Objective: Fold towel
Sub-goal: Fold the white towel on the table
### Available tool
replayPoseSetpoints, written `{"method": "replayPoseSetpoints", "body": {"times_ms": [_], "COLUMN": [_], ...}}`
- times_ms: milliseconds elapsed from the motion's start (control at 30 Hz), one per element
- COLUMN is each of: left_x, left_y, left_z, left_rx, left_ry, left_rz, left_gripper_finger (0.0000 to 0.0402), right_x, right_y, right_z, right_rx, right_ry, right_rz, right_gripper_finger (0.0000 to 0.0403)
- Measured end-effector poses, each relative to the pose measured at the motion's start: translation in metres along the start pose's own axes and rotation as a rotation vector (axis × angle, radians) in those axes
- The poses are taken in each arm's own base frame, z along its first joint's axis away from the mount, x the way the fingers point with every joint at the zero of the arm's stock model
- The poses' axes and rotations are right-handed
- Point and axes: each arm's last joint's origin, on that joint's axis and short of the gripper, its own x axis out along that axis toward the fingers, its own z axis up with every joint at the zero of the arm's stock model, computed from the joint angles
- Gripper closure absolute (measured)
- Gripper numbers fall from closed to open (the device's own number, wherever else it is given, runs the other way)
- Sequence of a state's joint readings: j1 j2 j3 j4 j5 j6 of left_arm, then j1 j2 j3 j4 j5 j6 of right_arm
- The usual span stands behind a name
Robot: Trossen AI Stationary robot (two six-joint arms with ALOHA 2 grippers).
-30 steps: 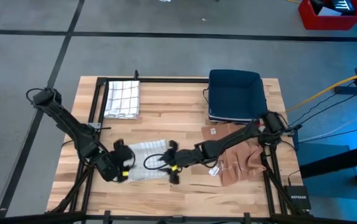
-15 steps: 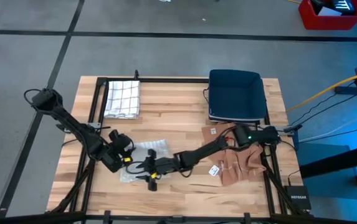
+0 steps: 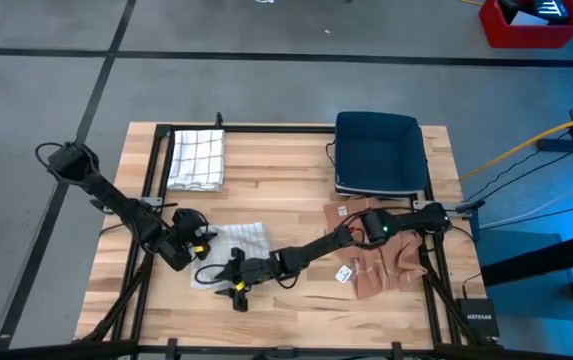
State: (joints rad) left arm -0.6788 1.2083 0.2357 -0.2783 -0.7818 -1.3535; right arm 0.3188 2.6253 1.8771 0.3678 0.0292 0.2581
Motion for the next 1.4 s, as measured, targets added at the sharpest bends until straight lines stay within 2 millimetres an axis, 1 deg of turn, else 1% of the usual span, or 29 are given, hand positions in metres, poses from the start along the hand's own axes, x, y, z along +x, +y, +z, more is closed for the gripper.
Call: {"method": "replayPoseSetpoints", "body": {"times_ms": [133,233,333,400,467,533,600,667,733,800,967,1100,1167,1233,1300,1400], "left_x": [0.001,0.001,0.002,0.002,0.002,0.002,0.002,0.002,0.002,0.002,0.001,0.001,0.001,-0.001,-0.006,-0.017], "left_y": [0.002,0.000,-0.001,-0.002,-0.002,-0.002,-0.002,-0.002,-0.002,-0.002,-0.003,-0.003,-0.003,-0.006,-0.013,-0.029], "left_z": [-0.002,-0.001,-0.001,-0.001,-0.001,-0.001,-0.001,-0.001,-0.001,-0.001,-0.001,-0.001,0.000,0.003,0.009,0.024], "left_rx": [-0.003,0.024,0.027,0.036,0.038,0.041,0.041,0.040,0.036,0.035,0.035,0.033,0.031,0.046,0.071,0.107], "left_ry": [-0.003,-0.008,-0.011,-0.013,-0.015,-0.014,-0.013,-0.014,-0.013,-0.013,-0.011,-0.013,-0.015,-0.013,-0.015,-0.043], "left_rz": [-0.006,-0.019,-0.030,-0.036,-0.041,-0.041,-0.042,-0.041,-0.041,-0.042,-0.044,-0.044,-0.047,-0.056,-0.088,-0.158], "left_gripper_finger": [0.0188,0.0188,0.0188,0.0188,0.0188,0.0188,0.0188,0.0188,0.0188,0.0188,0.0188,0.0188,0.0188,0.0188,0.0188,0.0188], "right_x": [0.000,-0.002,-0.007,-0.010,-0.011,-0.006,0.001,0.008,0.013,0.015,0.015,0.015,0.012,0.005,-0.007,-0.029], "right_y": [0.002,0.004,0.007,0.007,0.004,-0.005,-0.014,-0.018,-0.014,-0.007,0.009,0.011,0.012,0.016,0.022,0.029], "right_z": [-0.001,0.004,0.017,0.029,0.036,0.031,0.018,0.009,0.008,0.003,-0.002,-0.001,0.005,0.019,0.041,0.071], "right_rx": [0.009,-0.001,-0.009,-0.026,-0.026,-0.010,-0.008,0.006,0.036,0.021,-0.104,-0.110,-0.109,-0.143,-0.192,-0.271], "right_ry": [-0.001,-0.006,-0.051,-0.093,-0.118,-0.122,-0.094,-0.087,-0.097,-0.091,-0.080,-0.082,-0.084,-0.084,-0.051,0.020], "right_rz": [-0.018,-0.016,-0.014,-0.046,-0.071,-0.093,-0.110,-0.111,-0.061,-0.035,-0.020,-0.013,-0.029,-0.031,-0.039,-0.075], "right_gripper_finger": [0.0189,0.0189,0.0189,0.0189,0.0189,0.0189,0.0189,0.0189,0.0189,0.0189,0.0189,0.0189,0.0189,0.0189,0.0189,0.0189]}}
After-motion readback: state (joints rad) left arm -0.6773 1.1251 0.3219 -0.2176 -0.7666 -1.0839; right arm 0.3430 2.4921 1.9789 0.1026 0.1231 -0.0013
